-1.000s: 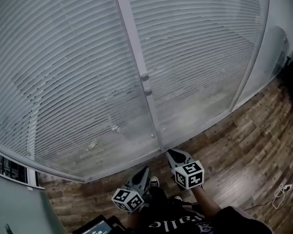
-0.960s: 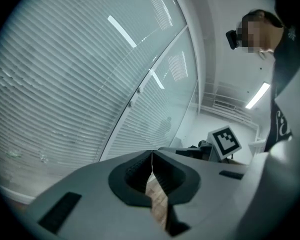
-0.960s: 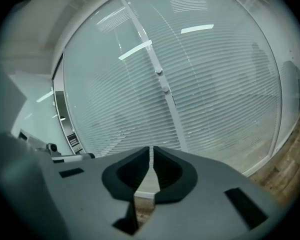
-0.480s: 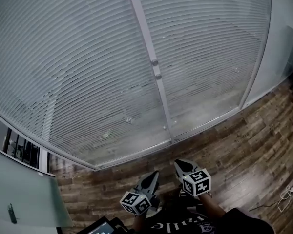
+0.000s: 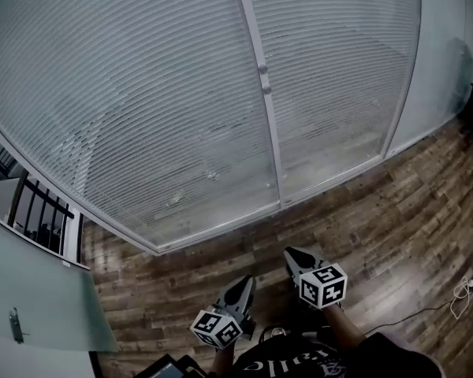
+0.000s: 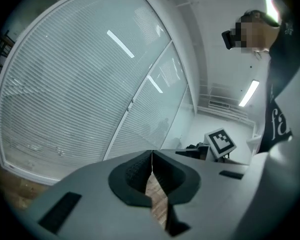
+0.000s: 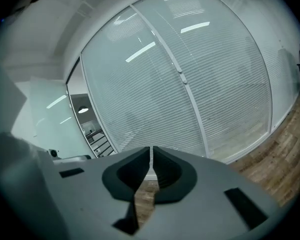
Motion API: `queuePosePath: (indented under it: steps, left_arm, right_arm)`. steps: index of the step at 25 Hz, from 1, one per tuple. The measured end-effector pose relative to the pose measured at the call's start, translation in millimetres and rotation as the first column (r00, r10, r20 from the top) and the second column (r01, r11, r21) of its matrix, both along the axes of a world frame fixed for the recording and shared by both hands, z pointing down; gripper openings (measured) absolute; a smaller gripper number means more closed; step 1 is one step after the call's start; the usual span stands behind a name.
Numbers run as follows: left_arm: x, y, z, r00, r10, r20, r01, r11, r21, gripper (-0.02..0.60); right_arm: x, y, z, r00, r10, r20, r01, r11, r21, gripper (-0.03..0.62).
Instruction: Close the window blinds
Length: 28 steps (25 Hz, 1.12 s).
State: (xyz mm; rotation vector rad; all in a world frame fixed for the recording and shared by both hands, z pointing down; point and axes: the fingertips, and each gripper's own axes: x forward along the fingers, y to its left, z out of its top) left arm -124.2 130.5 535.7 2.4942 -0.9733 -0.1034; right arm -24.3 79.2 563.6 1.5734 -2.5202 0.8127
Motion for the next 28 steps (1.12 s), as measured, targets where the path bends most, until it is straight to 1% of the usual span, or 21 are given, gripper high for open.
queuePosePath:
  steps: [2, 4, 6, 9, 14, 18, 23, 28]
  left_arm:
    - [-23, 34, 10, 1.000, 0.001, -0.003, -0.001, 1.000, -0.027, 0.006]
    - [-36, 63, 14, 1.000, 0.006, -0.019, -0.007, 0.999, -0.044, 0.006]
    - [-40, 86, 12, 0.999, 0.014, -0.038, -0.016, 0.999, -0.042, 0.006]
    - [-35, 114, 2, 0.998, 0.034, -0.054, -0.035, 0.999, -0.015, 0.006]
    - [-13, 164, -18, 0.996, 0.062, -0.064, -0.059, 0.997, 0.045, 0.006]
    - [6, 192, -35, 0.996, 0.050, -0.068, -0.044, 0.996, 0.078, 0.006]
    - [46, 245, -39, 0.996, 0.022, -0.084, -0.017, 0.998, 0.064, 0.006]
    - [86, 290, -27, 0.996, 0.034, -0.077, -0.032, 0.999, 0.022, 0.006]
  right_arm:
    - [-13, 34, 1, 1.000, 0.028, 0.000, -0.028, 1.000, -0.007, 0.034]
    - [-19, 68, 0, 0.998, 0.059, 0.003, -0.059, 0.998, -0.016, 0.034]
    - [-22, 99, -1, 0.997, 0.073, 0.007, -0.073, 0.997, -0.027, 0.034]
    - [-26, 135, -3, 0.998, 0.070, -0.001, -0.070, 0.997, -0.030, 0.034]
    - [-17, 183, -21, 0.999, 0.054, -0.004, -0.054, 0.998, 0.017, 0.034]
    - [-1, 218, -34, 0.999, 0.033, -0.004, -0.032, 0.999, 0.038, 0.034]
    - [27, 280, -41, 1.000, -0.013, -0.008, 0.013, 0.998, 0.055, 0.032]
    - [54, 320, -34, 0.999, -0.043, -0.018, 0.044, 0.998, 0.043, 0.032]
